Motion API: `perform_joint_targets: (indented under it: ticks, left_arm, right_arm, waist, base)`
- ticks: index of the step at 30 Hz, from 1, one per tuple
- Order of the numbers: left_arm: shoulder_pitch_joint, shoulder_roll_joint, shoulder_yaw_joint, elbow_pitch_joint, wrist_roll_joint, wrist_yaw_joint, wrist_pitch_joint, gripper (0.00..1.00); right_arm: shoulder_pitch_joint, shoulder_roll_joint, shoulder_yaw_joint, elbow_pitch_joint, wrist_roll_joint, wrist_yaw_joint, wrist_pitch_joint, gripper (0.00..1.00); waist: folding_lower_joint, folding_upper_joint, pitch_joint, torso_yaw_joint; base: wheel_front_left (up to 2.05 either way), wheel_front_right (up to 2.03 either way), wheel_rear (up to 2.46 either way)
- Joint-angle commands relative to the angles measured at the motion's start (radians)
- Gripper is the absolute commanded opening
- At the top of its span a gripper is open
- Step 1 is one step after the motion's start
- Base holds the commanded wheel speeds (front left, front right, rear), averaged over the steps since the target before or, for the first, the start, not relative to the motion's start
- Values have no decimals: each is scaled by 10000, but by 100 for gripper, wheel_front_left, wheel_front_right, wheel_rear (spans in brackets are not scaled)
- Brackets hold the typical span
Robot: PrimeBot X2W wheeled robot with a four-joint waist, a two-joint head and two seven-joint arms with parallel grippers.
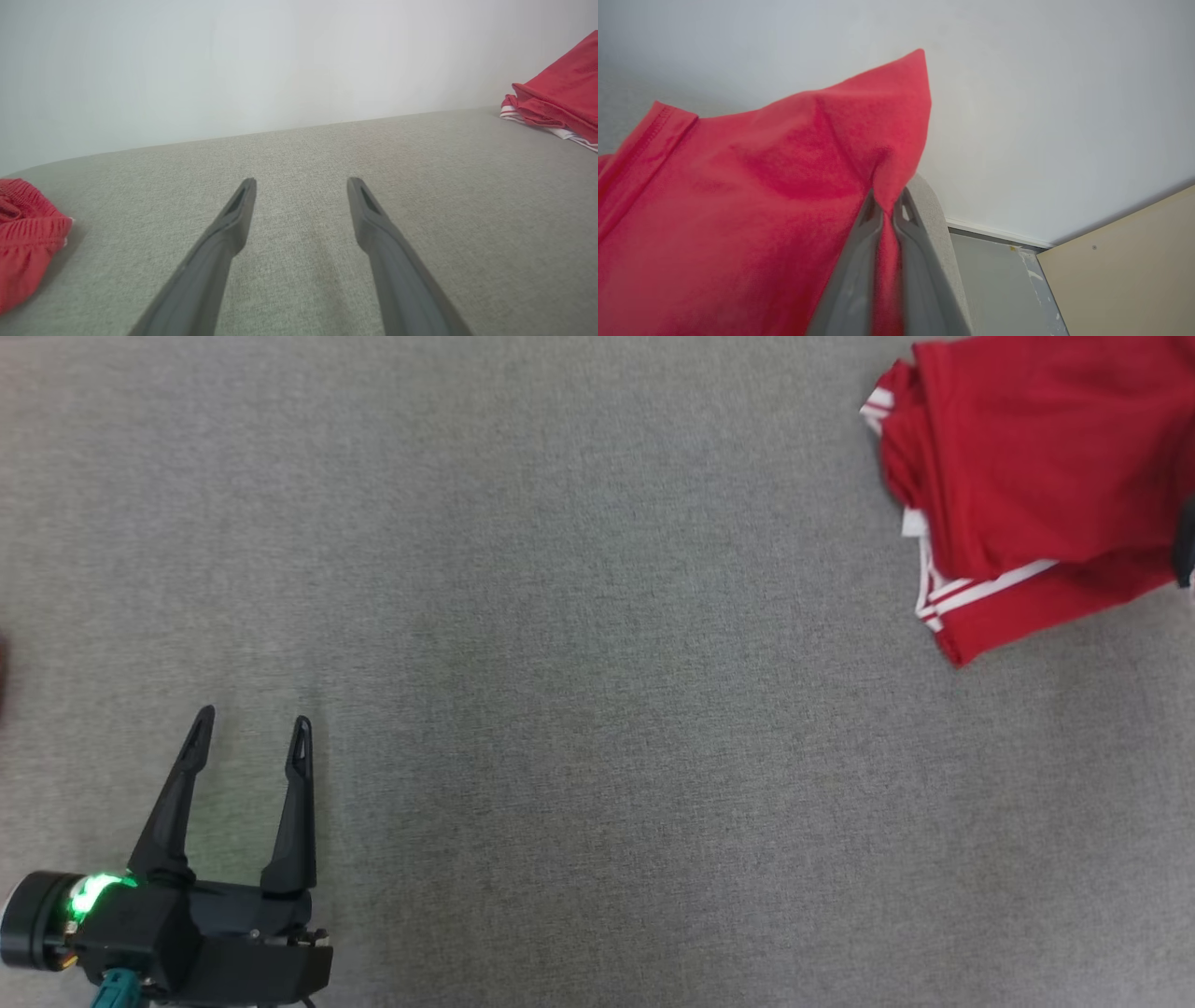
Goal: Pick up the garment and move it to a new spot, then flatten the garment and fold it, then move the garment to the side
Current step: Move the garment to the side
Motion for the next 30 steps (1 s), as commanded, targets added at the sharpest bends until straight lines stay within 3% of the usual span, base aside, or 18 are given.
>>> perform_joint_targets:
  ticks: [1, 21, 22, 23, 24, 30]
  left_arm:
    - [-27, 18, 35, -148, 109, 29, -29, 100]
    - [-18, 285, 326, -1265, 321, 30, -30, 100]
    - [-1, 291, 344, -1280, 321, 33, -30, 100]
    - [18, 293, 354, -1295, 333, 40, -30, 100]
    - [33, 296, 368, -1299, 342, 45, -30, 100]
    - [52, 248, 420, -1276, 325, 59, -30, 100]
  right_arm:
    - [-226, -125, 35, 24, -112, -23, -58, 0]
    - [-1211, -822, -261, 567, -727, -23, 7, 2]
    - [-1261, -818, -269, 572, -759, -23, 1, 14]
    - [-1278, -816, -279, 578, -788, -23, -9, 47]
    - [-1270, -805, -322, 602, -778, -23, 64, 100]
    - [-1392, -731, -429, 546, -1047, -23, -30, 100]
  waist:
    - [-3, -2, 351, -218]
    - [-3, -2, 1121, -342]
    - [-3, -2, 1135, -353]
    - [-3, -2, 1145, -364]
    - [-3, -2, 1153, -374]
    - [-3, -2, 1111, -437]
  base:
    - [0, 0, 0]
    - [0, 0, 0]
    - [0, 0, 0]
    - [0, 0, 0]
    - [0, 0, 0]
    - [0, 0, 0]
